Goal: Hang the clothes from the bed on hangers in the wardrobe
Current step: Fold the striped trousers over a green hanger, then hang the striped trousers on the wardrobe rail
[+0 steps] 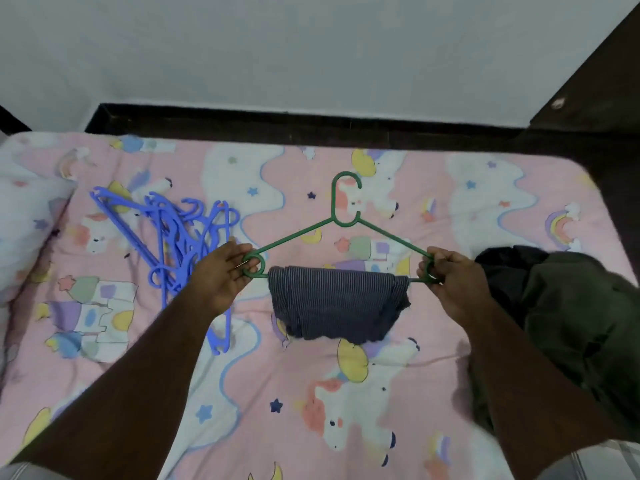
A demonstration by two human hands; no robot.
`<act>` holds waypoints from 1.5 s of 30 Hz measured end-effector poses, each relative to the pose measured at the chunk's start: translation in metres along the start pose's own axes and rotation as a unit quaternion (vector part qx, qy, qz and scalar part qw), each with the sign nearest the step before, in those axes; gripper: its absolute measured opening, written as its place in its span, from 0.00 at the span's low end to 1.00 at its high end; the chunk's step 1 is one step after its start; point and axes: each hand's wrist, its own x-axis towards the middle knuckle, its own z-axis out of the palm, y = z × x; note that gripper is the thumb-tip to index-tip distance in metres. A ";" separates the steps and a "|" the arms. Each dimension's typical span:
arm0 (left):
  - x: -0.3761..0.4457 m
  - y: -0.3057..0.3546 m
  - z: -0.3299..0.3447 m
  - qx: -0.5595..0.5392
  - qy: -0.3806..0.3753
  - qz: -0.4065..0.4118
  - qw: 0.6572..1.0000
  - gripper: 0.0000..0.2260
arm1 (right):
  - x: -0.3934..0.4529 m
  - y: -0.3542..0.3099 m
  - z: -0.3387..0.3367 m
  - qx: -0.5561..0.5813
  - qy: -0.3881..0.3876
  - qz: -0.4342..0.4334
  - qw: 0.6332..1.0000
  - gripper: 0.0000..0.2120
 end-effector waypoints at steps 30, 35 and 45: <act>-0.415 0.050 -0.060 -0.267 -0.026 0.307 0.913 0.18 | -0.296 -0.202 0.062 0.095 -0.370 -0.046 0.923 0.32; -0.490 0.028 -0.117 -0.315 0.015 0.368 0.875 0.20 | -0.349 -0.184 0.104 0.068 -0.446 -0.025 0.892 0.32; -0.654 -0.061 -0.211 -0.378 0.098 0.452 0.802 0.22 | -0.481 -0.103 0.150 -0.004 -0.598 0.044 0.800 0.27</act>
